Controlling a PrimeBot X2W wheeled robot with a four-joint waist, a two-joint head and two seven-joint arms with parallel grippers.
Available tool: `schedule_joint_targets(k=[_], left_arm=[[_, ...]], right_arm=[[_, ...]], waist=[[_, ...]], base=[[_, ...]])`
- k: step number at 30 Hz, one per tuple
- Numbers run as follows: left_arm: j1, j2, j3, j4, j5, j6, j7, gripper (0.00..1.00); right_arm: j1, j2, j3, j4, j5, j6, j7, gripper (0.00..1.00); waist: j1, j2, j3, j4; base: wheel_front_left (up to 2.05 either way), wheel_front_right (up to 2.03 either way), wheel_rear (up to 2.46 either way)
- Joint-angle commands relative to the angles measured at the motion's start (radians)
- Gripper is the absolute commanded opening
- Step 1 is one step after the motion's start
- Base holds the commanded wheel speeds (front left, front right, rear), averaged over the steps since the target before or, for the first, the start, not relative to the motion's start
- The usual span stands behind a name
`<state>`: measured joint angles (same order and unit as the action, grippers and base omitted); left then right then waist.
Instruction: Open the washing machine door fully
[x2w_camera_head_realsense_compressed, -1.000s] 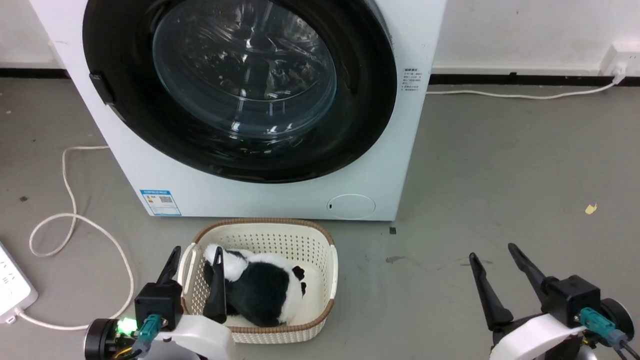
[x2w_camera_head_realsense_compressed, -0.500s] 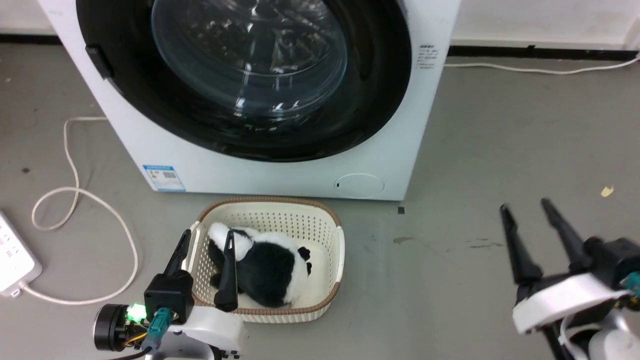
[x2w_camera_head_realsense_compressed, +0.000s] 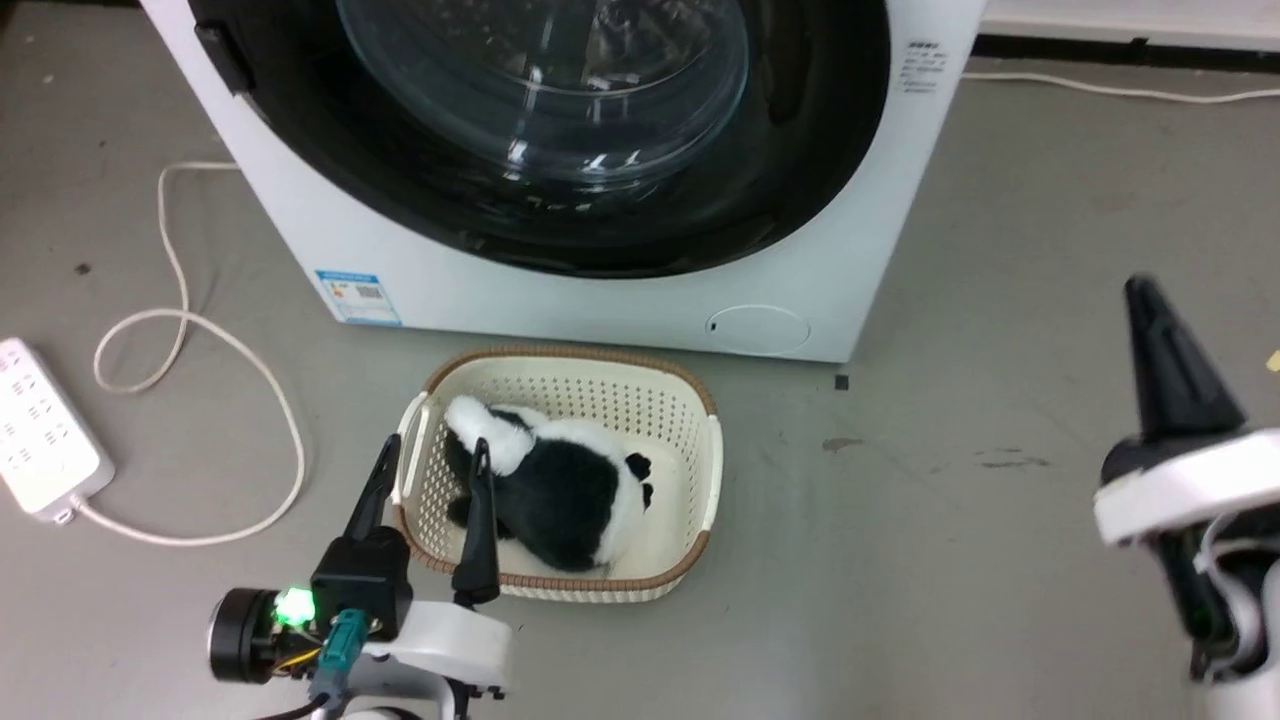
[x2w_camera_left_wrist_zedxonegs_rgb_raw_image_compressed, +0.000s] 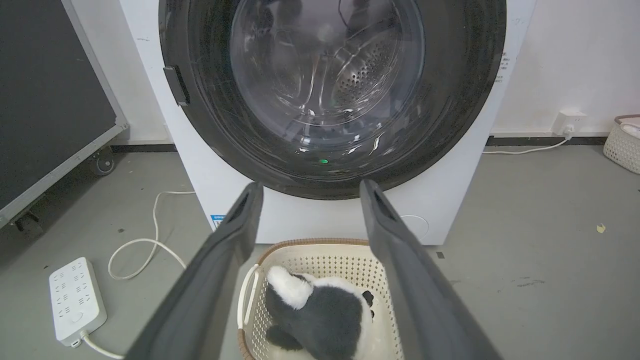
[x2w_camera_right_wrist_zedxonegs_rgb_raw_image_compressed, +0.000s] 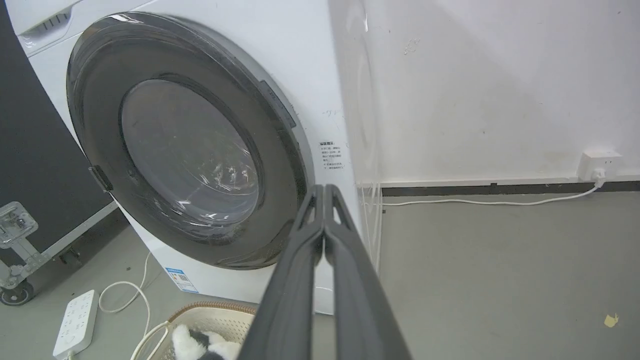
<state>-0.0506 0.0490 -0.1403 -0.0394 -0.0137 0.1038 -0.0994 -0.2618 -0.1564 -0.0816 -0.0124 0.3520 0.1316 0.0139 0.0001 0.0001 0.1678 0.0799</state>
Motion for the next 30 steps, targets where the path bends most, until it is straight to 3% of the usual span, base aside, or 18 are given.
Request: schedule_joint_targets(k=[1,15,30], left_arm=[[-0.025,0.001,-0.012,-0.009,-0.005,0.011,-0.012,1.00],[-0.069,0.001,-0.068,-0.027,-0.015,0.056,-0.039,1.00],[-0.109,0.001,-0.136,-0.053,-0.046,0.117,-0.071,1.00]], right_arm=[[-0.047,-0.009,-0.013,0.006,0.034,0.000,0.009,0.00],[-0.291,0.024,-0.104,0.147,0.199,0.000,0.141,0.00],[-0.640,0.033,-0.259,0.429,0.375,-0.001,0.381,0.00]], waist=[[-0.0001,-0.0001,0.014,0.010],[-0.0001,-0.0001,0.097,0.053],[-0.0001,-0.0001,0.190,0.109]], base=[[0.00,0.00,0.00],[0.00,0.00,0.00],[0.00,0.00,0.00]])
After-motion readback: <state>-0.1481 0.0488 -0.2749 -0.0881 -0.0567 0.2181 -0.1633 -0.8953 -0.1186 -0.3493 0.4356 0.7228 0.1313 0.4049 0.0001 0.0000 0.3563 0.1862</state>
